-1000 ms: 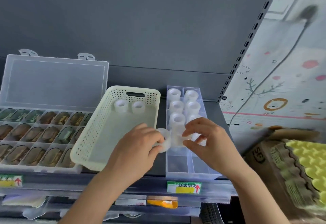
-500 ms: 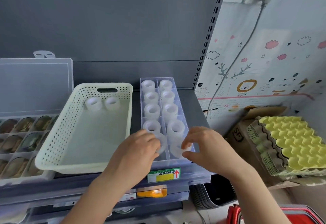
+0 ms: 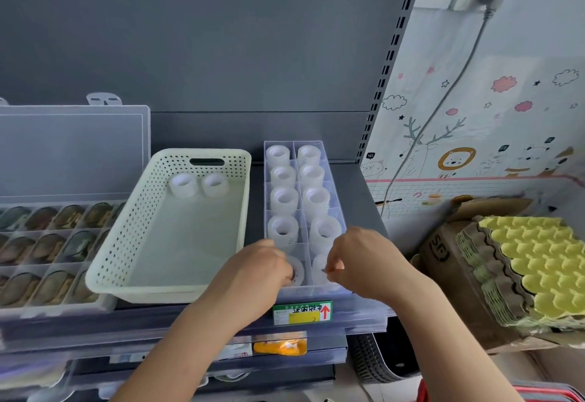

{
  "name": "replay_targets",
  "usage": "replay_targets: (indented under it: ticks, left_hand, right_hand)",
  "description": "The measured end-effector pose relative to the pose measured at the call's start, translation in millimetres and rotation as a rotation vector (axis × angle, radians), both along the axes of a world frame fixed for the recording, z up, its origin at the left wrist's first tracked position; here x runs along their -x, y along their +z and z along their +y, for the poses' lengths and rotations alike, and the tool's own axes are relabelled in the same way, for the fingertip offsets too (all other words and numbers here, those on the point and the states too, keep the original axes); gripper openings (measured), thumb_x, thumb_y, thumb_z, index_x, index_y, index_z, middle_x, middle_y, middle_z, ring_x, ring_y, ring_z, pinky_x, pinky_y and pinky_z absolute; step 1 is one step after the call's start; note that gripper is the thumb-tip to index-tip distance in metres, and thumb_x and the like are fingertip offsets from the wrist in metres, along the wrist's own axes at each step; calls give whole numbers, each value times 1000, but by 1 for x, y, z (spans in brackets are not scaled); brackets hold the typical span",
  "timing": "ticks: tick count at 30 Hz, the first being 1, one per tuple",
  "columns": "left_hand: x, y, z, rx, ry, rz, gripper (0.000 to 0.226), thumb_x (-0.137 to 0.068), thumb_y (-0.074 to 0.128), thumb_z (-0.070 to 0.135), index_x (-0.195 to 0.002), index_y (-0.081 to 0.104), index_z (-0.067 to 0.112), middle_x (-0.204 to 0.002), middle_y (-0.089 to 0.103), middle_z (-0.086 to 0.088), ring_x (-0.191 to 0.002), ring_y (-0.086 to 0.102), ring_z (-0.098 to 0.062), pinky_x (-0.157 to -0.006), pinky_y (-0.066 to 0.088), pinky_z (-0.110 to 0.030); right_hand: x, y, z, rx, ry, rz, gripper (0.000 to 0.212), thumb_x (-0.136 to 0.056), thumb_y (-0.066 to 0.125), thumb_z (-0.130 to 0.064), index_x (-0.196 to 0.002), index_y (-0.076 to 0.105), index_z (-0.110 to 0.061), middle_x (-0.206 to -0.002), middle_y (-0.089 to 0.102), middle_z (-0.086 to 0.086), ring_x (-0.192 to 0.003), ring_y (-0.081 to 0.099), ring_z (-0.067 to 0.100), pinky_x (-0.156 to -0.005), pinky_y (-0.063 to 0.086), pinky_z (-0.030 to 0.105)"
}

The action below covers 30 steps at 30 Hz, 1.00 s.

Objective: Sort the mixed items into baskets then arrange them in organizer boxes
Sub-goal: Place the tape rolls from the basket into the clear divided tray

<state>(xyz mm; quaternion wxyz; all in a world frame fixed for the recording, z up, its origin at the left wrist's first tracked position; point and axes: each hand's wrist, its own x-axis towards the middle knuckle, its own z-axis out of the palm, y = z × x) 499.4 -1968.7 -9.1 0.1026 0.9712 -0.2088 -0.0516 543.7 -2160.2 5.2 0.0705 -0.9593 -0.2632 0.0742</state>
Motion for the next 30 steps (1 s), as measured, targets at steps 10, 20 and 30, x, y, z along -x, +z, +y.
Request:
replay_targets:
  ticks: [10,20,30]
  left_hand:
    - [-5,7,14,168,-7,-87,26,-98,49,19,-107,73,21,-107,62,9,-102,43,-6,-88,41,-24]
    - [-48,28,86,-105,436,-192,20,-94,52,26,-106,67,23,-111,56,5,-109,46,-17,-80,46,-32]
    - [-96,-1,138,-295,621,32,54,-86,41,-7,-136,46,11,-131,44,-9,-117,46,-28,-91,43,-35]
  right_hand:
    - [-10,8,8,7,-50,82,14,-85,62,-31,-90,74,-25,-92,69,-2,-84,61,18,-72,52,30]
    - [-48,14,85,-248,149,-175,23,-92,56,-29,-109,70,-24,-105,65,-2,-97,58,19,-70,47,28]
    - [-109,4,179,150,298,-193,39,-93,51,-36,-130,54,-23,-124,58,4,-120,45,25,-95,37,33]
